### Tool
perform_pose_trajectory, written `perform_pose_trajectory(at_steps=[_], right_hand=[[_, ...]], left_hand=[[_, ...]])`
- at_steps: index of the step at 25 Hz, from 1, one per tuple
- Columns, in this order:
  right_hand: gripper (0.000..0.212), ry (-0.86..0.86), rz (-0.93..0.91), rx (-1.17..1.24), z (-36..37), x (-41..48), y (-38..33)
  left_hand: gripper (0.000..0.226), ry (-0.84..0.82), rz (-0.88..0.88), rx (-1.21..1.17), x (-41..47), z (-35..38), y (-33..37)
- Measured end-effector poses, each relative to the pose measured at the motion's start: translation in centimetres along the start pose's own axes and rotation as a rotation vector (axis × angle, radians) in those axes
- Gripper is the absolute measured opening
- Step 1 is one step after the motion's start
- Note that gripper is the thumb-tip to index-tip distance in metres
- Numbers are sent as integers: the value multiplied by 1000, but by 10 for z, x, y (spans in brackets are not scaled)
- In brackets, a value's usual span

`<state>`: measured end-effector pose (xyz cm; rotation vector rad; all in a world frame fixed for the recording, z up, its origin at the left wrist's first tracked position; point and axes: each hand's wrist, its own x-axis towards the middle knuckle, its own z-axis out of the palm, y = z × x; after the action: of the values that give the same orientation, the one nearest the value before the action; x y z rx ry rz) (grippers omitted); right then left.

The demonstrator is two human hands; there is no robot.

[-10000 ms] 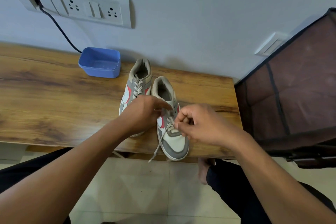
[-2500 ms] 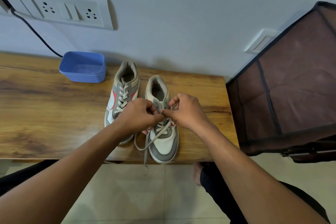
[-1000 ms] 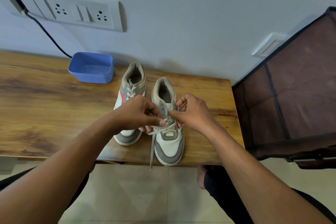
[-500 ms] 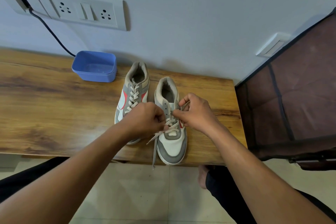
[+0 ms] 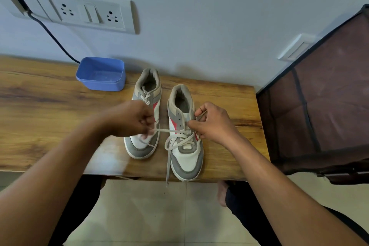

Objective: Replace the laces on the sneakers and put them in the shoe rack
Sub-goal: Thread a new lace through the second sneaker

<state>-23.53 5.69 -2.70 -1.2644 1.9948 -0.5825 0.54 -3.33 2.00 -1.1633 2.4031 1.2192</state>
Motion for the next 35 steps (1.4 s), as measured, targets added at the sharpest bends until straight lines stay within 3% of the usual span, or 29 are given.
perform_pose_trajectory(at_steps=[3, 5, 7, 11, 13, 16, 20, 22, 24, 29, 32, 35], right_hand=[[36, 4, 3, -11, -1, -1, -1], [36, 10, -1, -23, 0, -2, -4], [36, 16, 3, -27, 0, -2, -5], [35, 7, 10, 2, -1, -4, -3], [35, 6, 8, 0, -2, -4, -3], [35, 3, 3, -10, -1, -3, -3], [35, -2, 8, 12, -2, -3, -1], [34, -4, 12, 16, -1, -3, 0], [34, 0, 12, 9, -1, -3, 0], [32, 9, 2, -1, -2, -4, -1], [32, 7, 1, 2, -1, -4, -2], [32, 19, 3, -12, -1, -4, -2]], left_hand=[[9, -228, -97, -30, -7, -2, -1], [20, -291, -27, -161, -2, 16, 14], [20, -266, 42, -230, 6, 26, 21], [9, -257, -38, -3, 2, 3, -3], [11, -284, -54, -74, -1, 9, -3], [14, -162, 45, -199, 3, 20, 9], [13, -255, -57, 98, -1, -5, -9], [11, -268, -73, 4, -4, 2, -7], [10, -240, 20, -117, 1, 17, 6], [10, -312, -47, 87, 0, -4, -13], [21, -352, -47, -38, -5, 6, -5], [29, -275, 35, -155, 5, 31, 14]])
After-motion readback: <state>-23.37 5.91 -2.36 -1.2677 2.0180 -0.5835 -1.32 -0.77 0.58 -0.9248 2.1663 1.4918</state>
